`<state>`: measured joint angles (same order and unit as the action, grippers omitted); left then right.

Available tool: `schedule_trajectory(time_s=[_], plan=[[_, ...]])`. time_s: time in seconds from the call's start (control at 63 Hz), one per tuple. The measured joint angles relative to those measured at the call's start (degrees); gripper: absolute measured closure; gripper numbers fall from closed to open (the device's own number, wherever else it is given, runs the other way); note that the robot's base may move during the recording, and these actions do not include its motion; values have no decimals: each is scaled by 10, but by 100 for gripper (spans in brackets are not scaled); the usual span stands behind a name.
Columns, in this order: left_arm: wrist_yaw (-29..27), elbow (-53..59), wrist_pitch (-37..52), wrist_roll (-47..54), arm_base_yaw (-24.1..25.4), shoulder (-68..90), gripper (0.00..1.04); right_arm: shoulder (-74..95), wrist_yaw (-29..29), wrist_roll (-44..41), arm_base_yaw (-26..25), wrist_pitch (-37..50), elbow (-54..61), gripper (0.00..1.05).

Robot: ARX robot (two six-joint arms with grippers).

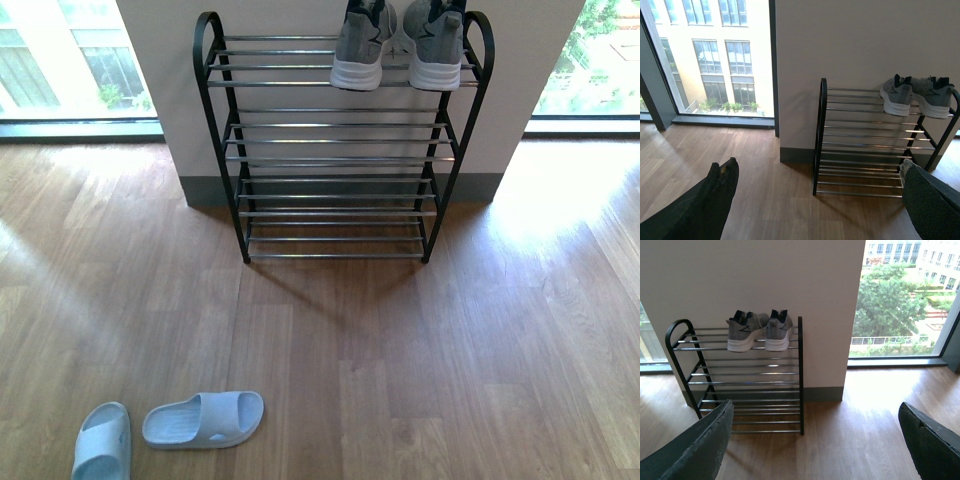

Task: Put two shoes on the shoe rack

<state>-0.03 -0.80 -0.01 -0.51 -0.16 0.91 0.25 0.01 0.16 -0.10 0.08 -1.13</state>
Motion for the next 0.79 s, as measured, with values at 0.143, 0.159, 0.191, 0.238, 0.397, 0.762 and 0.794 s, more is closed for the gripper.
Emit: schedule_trajectory(time_s=[0.143,0.159,0.191,0.238,0.397,0.762,0.794], plan=[[0,0,0,0,0,0,9,0,0,0,0,0,0,9],[0,0,0,0,0,0,9,0,0,0,0,0,0,9],[0,0,0,0,0,0,9,0,0,0,0,0,0,9],[0,0,0,0,0,0,9,0,0,0,0,0,0,9],[0,0,0,0,0,0,9,0,0,0,0,0,0,9],[0,0,0,0,0,0,9,0,0,0,0,0,0,9],[0,0,0,0,0,0,9,0,0,0,0,0,0,9]])
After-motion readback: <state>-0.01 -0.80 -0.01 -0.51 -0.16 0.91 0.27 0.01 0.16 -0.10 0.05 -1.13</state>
